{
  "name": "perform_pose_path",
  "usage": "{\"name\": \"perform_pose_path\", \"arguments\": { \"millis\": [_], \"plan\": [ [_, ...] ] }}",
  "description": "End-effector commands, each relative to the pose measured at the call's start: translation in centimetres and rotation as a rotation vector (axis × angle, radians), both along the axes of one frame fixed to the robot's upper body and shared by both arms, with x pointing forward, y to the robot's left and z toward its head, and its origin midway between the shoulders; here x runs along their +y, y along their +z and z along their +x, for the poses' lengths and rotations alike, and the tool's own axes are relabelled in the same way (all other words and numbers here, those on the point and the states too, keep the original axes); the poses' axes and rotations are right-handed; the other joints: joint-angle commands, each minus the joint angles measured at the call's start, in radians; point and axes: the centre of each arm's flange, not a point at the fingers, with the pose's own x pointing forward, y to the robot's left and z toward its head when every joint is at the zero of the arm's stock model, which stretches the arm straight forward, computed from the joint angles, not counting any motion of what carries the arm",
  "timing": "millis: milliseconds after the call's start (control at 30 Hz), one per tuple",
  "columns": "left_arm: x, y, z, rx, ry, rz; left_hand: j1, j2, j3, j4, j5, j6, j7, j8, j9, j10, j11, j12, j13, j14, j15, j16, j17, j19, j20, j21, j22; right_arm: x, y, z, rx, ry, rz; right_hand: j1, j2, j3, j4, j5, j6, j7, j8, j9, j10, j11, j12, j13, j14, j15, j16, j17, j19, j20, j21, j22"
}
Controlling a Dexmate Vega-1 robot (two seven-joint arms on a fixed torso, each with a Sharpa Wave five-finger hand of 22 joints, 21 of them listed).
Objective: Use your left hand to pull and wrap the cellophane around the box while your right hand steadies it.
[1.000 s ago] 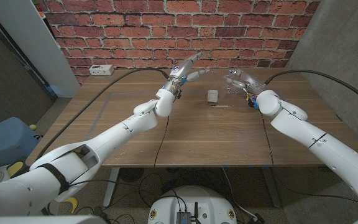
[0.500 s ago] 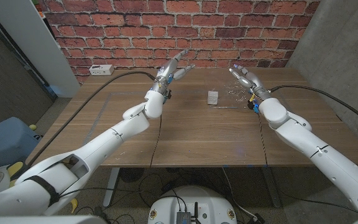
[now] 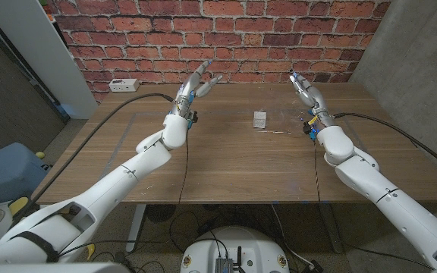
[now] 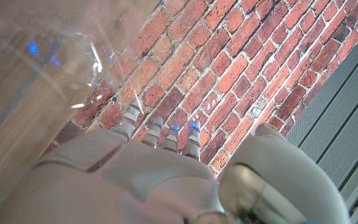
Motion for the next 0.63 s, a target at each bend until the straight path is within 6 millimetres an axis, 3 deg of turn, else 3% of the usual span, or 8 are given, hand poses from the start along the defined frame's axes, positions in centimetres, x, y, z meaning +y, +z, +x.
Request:
{"name": "perform_pose_path", "arguments": {
  "millis": [33,133,233,333,433,533,633],
  "plan": [
    [4.2,-1.2,-0.9,0.024,-0.119,-0.132,-0.027,0.024,-0.001,0.016,0.002,0.026,0.001,0.014,0.002,-0.004,-0.002,0.008,0.002,-0.003,-0.003,0.007,0.004,0.007,-0.016,-0.001,0.003,0.2,-0.4,-1.9,-0.065,0.007,0.099,0.003,-0.002,-0.001,-0.013,0.018,0.021,0.0,0.008,0.001,0.013,0.001,0.0,0.0,0.011,-0.001,-0.009,-0.01,0.02,-0.062,0.007,0.003],
    [5.4,-2.0,-0.9,0.041,-0.179,-0.183,-0.045,0.053,0.006,0.031,0.004,0.037,0.011,0.016,0.001,-0.003,-0.004,0.01,0.0,-0.009,-0.006,0.008,0.004,0.002,-0.023,-0.004,0.003,0.4,-0.5,-2.6,-0.061,-0.036,0.11,0.003,-0.001,-0.001,-0.014,0.02,0.027,0.003,0.009,0.001,0.017,0.002,0.0,0.0,0.012,0.003,-0.01,-0.012,0.018,-0.057,0.005,0.003],
    [6.6,-2.8,-1.0,0.049,-0.202,-0.218,-0.063,0.07,0.007,0.045,0.006,0.045,0.014,0.017,0.0,-0.004,-0.004,0.01,-0.002,-0.01,-0.003,0.009,0.004,-0.012,-0.03,-0.009,0.003,0.5,-0.8,-3.4,-0.062,-0.064,0.121,0.0,0.004,-0.001,-0.017,0.027,0.032,0.001,0.008,0.001,0.025,0.001,-0.001,-0.001,0.017,0.022,-0.014,-0.019,-0.017,-0.013,-0.01,0.002],
    [7.7,-3.7,-0.9,0.065,-0.223,-0.243,-0.098,0.095,0.008,0.076,0.011,0.052,0.021,0.015,-0.001,-0.004,-0.009,0.011,-0.005,-0.022,-0.009,0.007,0.004,-0.023,-0.03,-0.013,0.004,0.7,-1.2,-4.1,-0.066,-0.1,0.14,-0.005,0.006,-0.003,-0.018,0.032,0.04,0.0,0.008,0.001,0.039,0.004,0.002,-0.002,0.014,0.026,-0.017,-0.021,-0.058,0.006,-0.024,0.003],
    [8.7,-4.6,-0.6,0.081,-0.233,-0.264,-0.15,0.116,0.015,0.129,0.02,0.061,0.032,0.012,-0.002,-0.005,-0.011,0.01,-0.011,-0.051,-0.015,0.001,0.003,-0.038,-0.042,-0.018,0.005,1.4,-1.8,-5.1,-0.111,-0.17,0.148,-0.005,0.014,-0.001,-0.024,0.039,0.091,0.009,0.022,0.0,0.085,0.009,0.013,-0.003,0.015,-0.005,-0.022,-0.027,-0.095,0.009,-0.028,0.002],
    [9.5,-5.7,-0.2,0.105,-0.229,-0.327,-0.166,0.122,0.022,0.149,0.024,0.058,0.031,0.009,-0.003,-0.013,-0.008,0.007,-0.013,-0.065,-0.018,-0.001,0.002,-0.045,-0.043,-0.02,0.006,2.6,-2.3,-5.9,-0.141,-0.173,0.153,0.001,0.019,0.002,-0.03,0.044,0.115,0.007,0.026,0.0,0.111,0.013,0.018,-0.003,0.02,-0.021,-0.023,-0.031,-0.091,0.008,-0.021,0.002],
    [10.0,-6.1,-0.2,0.106,-0.232,-0.361,-0.181,0.12,0.033,0.169,0.028,0.036,0.019,0.0,-0.003,-0.03,-0.005,0.002,-0.015,-0.074,-0.019,0.0,0.0,-0.05,-0.048,-0.021,0.005,3.3,-2.2,-6.7,-0.158,-0.162,0.155,0.011,0.023,0.007,-0.04,0.05,0.12,0.006,0.022,-0.001,0.122,0.017,0.017,-0.003,0.037,-0.026,-0.02,-0.035,-0.052,0.002,-0.005,0.002]
  ]
}}
